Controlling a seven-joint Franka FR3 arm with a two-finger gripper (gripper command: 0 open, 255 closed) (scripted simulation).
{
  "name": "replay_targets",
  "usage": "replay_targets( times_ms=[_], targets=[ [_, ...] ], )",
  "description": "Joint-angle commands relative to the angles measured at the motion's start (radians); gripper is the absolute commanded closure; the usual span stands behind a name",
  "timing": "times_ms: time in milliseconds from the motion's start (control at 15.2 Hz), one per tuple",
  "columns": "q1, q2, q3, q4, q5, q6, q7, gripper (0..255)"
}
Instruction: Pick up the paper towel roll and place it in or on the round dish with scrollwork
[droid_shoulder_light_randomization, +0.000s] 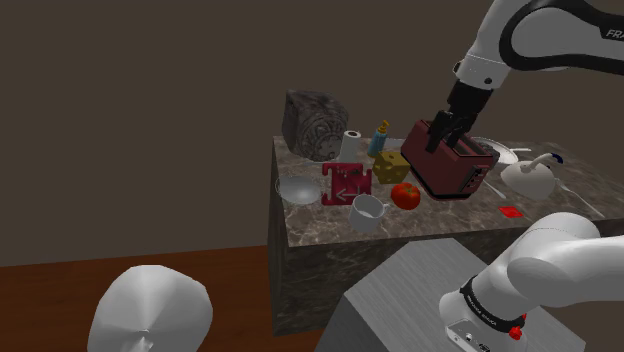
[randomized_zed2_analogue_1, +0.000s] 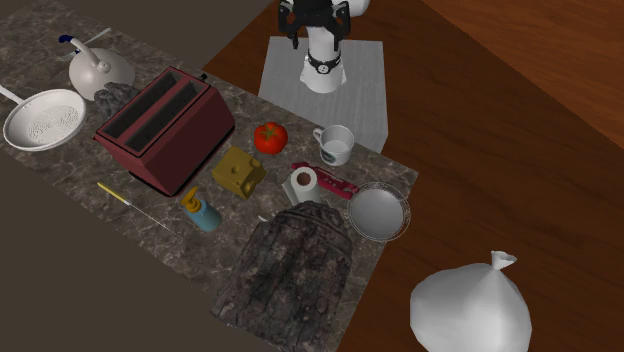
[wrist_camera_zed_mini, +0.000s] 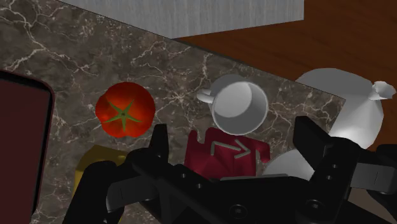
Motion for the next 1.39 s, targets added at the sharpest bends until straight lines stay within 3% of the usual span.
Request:
replay_targets(
  times_ms=[0,660,1320],
  targets=[
    [0.0,0.0,0.0,0.0,0.0,0.0,0.0,0],
    [-0.002,0.349,0.038,0.113,0.013,0.297,0.088,0],
    [-0.009,0.714,0.055,0.357,-0.007,0.477,0.178,0]
  ],
)
